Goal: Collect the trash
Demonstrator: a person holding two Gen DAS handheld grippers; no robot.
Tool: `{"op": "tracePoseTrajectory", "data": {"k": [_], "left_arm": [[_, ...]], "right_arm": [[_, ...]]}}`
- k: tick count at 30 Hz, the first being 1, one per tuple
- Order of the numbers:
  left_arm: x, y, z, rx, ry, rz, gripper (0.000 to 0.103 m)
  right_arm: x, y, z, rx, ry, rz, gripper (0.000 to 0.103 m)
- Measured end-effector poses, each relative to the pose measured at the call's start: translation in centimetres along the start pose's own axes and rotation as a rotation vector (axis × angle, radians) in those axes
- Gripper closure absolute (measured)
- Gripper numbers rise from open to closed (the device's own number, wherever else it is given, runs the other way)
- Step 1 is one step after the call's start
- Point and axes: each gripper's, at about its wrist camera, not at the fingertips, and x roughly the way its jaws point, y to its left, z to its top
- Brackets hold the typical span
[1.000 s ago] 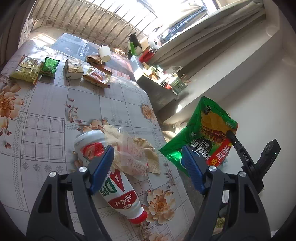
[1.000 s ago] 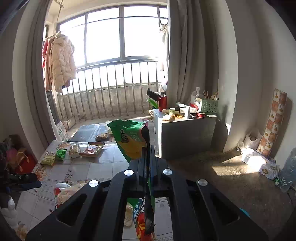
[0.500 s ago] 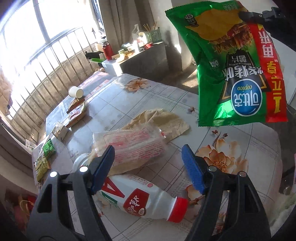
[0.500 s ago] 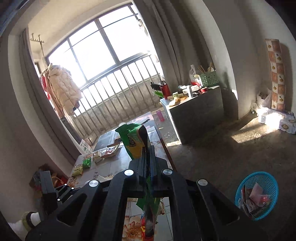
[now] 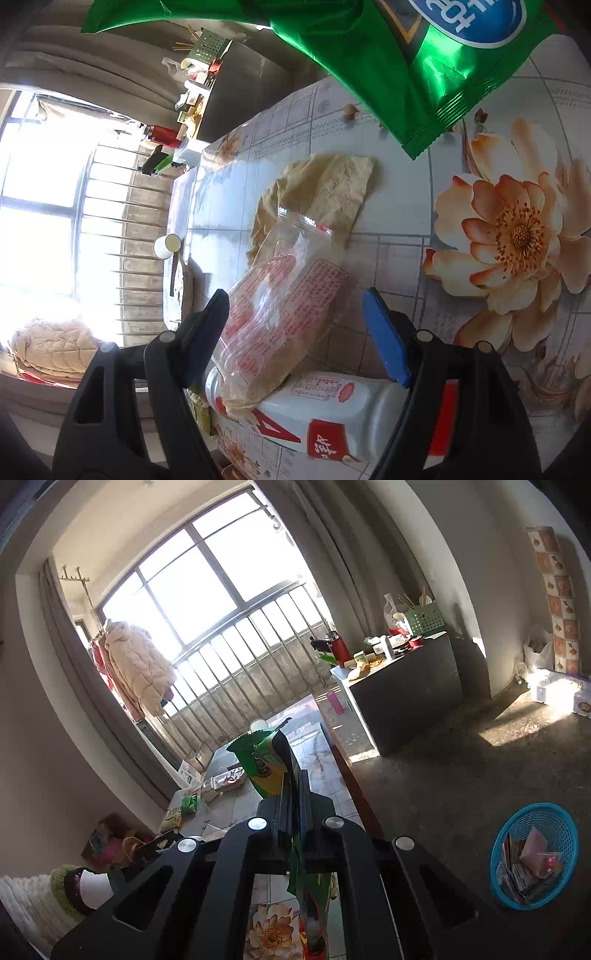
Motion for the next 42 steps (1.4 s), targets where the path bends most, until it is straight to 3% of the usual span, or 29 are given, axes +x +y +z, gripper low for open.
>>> {"op": "tracePoseTrajectory", "data": {"k": [2,4,12,14,22,24,27,28,30,31,35,42], "left_arm": [[0.3,0.0,0.3,0.022,0.011,0.012,0.035],[0.5,0.1,0.6,0.03,0.019,0.012,0.045],[0.3,0.2,0.8,0.005,0.02,-0.037,0.098],[-0.2,0.4,0.8,-0.006,0.002,-0.034,0.103],[-3.9,4.1,0.4,-0.16,-0.106,-0.007,0.103],[-4.5,4.7,0.2,-0.166,-0.125,-0.045,0.103],[-4.2,4.0,-0.1,-0.127,-0.115,-0.031,0.101],[-3.9,3.4,-0.1,-0.112,-0.101,-0.031,0.097],[-3.3,2.3,-0.3,-0.074,-0.077,-0.026,0.051],[-3.2,1.7,-0.4,-0.044,-0.082,-0.018,0.045],[-1.6,-0.3,0.0,0.07,-0.057,0.019,0.043],[3.4,0.9,1.5,0.057,0.054,-0.024,0.045]], "right_arm": [[0.0,-0.5,0.0,0.008,-0.001,0.008,0.1],[-0.1,-0.9,0.0,0.012,-0.004,0.009,0.1],[-0.8,-1.9,0.0,0.04,-0.019,0.012,0.1],[-1.1,-2.0,0.0,0.043,-0.026,0.009,0.1],[-2.6,-1.9,0.0,0.046,-0.061,0.001,0.1],[-2.9,-1.9,-0.2,0.047,-0.066,0.001,0.1],[-3.2,-1.9,-0.5,0.055,-0.068,0.011,0.1],[-3.3,-1.9,-0.5,0.055,-0.069,0.011,0.1],[-3.4,-1.9,-0.6,0.054,-0.07,0.01,0.1],[-3.4,-2.0,-0.6,0.055,-0.07,0.01,0.1],[-3.2,-2.3,-0.8,0.065,-0.065,0.01,0.1],[-2.5,-2.9,-0.7,0.084,-0.05,0.009,0.1]]}}
